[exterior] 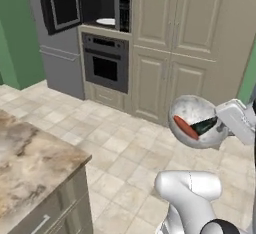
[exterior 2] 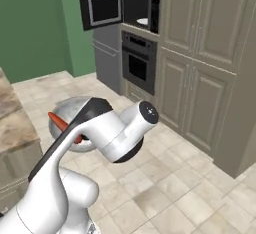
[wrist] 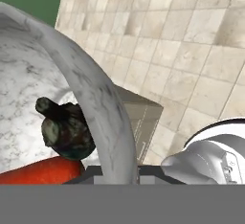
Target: Place the bowl containing the eggplant and carrot in the microwave. Close the microwave door and press the start button to microwave the meal.
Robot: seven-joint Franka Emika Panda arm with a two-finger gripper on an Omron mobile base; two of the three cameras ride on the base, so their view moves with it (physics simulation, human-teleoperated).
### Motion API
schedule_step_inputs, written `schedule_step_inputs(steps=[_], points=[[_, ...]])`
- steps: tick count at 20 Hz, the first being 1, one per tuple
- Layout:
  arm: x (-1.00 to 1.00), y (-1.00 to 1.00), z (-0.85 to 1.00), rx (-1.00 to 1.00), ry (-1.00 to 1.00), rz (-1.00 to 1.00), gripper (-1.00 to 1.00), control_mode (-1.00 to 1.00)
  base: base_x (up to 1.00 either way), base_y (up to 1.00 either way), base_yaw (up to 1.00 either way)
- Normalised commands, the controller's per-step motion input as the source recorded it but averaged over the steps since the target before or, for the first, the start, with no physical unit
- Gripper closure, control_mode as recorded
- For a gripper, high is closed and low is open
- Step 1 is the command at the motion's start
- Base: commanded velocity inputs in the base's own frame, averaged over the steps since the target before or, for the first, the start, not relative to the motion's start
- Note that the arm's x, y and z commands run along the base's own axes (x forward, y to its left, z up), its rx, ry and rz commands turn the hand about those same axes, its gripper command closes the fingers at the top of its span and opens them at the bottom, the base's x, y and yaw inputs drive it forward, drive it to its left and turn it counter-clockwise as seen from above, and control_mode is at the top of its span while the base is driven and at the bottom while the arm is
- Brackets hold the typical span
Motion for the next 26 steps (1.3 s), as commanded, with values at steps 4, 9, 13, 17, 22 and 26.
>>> schedule_step_inputs(steps=[4, 9, 13, 17, 22, 26], points=[[0.0, 0.0, 0.0, 0.0, 0.0, 0.0, 1.0, 1.0, 1.0, -0.6, 0.41], [0.0, 0.0, 0.0, 0.0, 0.0, 0.0, 1.0, 1.0, 1.0, -0.46, 0.48], [0.0, 0.0, 0.0, 0.0, 0.0, 0.0, 1.0, 1.0, 1.0, -0.65, 0.39], [0.0, 0.0, 0.0, 0.0, 0.0, 0.0, 1.0, 1.0, 1.0, -0.77, 0.26], [0.0, 0.0, 0.0, 0.0, 0.0, 0.0, 1.0, 1.0, 1.0, -0.47, 0.09], [0.0, 0.0, 0.0, 0.0, 0.0, 0.0, 1.0, 1.0, 1.0, -0.02, -0.12]])
